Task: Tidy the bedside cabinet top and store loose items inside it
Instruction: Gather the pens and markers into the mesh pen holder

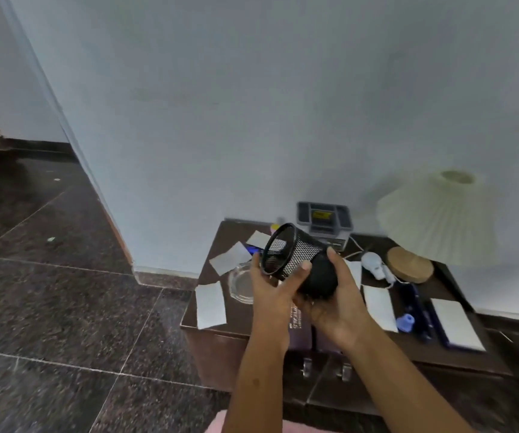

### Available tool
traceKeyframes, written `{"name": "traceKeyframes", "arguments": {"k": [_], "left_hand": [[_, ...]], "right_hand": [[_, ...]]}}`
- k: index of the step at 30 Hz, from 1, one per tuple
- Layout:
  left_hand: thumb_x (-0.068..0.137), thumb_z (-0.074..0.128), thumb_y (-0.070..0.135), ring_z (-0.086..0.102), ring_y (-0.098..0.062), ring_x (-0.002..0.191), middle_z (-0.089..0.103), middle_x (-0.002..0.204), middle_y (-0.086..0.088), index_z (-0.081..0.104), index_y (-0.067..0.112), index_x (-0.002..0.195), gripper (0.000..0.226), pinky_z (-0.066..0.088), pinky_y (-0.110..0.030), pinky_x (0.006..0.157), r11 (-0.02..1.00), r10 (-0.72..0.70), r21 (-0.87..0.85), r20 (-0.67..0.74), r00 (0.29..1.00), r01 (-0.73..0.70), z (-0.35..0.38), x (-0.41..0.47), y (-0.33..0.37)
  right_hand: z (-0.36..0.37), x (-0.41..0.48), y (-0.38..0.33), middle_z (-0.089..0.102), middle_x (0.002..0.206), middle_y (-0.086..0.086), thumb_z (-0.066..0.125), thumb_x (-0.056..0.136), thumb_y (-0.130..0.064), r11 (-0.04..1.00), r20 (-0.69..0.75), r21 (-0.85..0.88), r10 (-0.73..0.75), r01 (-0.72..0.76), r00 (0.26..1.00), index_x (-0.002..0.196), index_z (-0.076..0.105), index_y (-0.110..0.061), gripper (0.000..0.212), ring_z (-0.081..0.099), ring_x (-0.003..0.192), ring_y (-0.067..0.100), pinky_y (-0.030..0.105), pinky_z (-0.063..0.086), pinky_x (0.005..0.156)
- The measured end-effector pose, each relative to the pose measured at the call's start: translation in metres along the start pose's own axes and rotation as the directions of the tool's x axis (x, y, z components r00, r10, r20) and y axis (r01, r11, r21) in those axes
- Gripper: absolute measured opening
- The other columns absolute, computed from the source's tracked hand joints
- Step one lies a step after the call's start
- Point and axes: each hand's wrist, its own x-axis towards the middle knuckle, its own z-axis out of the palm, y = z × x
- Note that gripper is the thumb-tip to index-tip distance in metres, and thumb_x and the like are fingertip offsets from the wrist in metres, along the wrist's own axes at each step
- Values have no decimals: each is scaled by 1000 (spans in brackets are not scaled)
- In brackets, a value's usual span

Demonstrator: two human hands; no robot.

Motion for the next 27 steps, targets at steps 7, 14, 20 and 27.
{"name": "traceKeyframes", "arguments": {"k": [7, 14, 20, 27], "left_hand": [[41, 91, 30, 65, -16, 107, 67, 116, 1, 50, 28, 124, 92, 53, -43, 93, 985, 46, 164, 75, 996, -57, 28, -32, -39], [39, 91, 34, 53, -15, 115, 57, 122, 7, 43, 30, 125, 98, 48, -34, 97, 802, 113, 583, 67, 991, -130, 31, -43, -69], [45, 90, 28, 51, -5, 100, 54, 107, 21, 41, 42, 109, 82, 35, -4, 71, 724, 32, 667, 222, 975, -176, 44, -42, -96], [43, 90, 30, 53, -10, 108, 56, 119, 12, 41, 34, 122, 93, 40, -18, 82, 717, 8, 668, 278, 961, -199, 51, -28, -111]], "right_hand": [[-52, -51, -17, 66, 119, 16, 56, 83, -55, 985, -21, -152, 80, -82, 997, 117, 66, -16, 52, 63, 112, 32, 52, 43, 103], [-111, -58, -81, 66, 96, 4, 54, 91, -18, 529, -325, -844, -370, -91, 870, 113, 65, -13, 25, 61, 86, 17, 32, 51, 74], [-153, -36, -109, 62, 126, 8, 52, 87, -12, 242, -351, -936, -565, -257, 747, 117, 63, -16, 32, 56, 115, 27, 34, 44, 96], [-172, -19, -124, 56, 131, 7, 49, 87, -13, 185, -368, -926, -642, -330, 673, 122, 58, -20, 37, 53, 117, 29, 40, 47, 96]]}}
